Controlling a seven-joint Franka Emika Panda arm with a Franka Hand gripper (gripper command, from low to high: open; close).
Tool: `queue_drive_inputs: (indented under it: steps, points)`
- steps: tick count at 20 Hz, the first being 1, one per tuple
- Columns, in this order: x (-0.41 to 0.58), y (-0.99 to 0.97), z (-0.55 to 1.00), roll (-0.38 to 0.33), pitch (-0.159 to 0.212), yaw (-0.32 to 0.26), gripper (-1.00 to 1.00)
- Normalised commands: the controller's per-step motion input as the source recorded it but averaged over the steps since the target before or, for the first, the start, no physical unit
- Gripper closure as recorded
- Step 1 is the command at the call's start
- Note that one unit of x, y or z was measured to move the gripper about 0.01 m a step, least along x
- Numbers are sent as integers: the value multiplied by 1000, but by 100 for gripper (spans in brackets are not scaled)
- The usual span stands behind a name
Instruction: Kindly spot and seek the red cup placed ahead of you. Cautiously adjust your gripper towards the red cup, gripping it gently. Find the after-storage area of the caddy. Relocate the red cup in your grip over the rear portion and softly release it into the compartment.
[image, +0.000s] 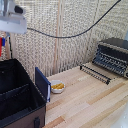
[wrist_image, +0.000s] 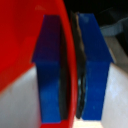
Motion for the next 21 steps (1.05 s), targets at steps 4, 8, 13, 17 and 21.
queue_drive_inputs:
  steps: [4,8,13,17,21]
  points:
    - [79,71,-458,-283,-116,153,100]
    - [170,44,-384,-284,-137,159,100]
    - [227,69,-169,-96,-50,124,-100]
    - [336,-176,93,8,-35,69,-100]
    - [319,-220,461,49,24,99,-100]
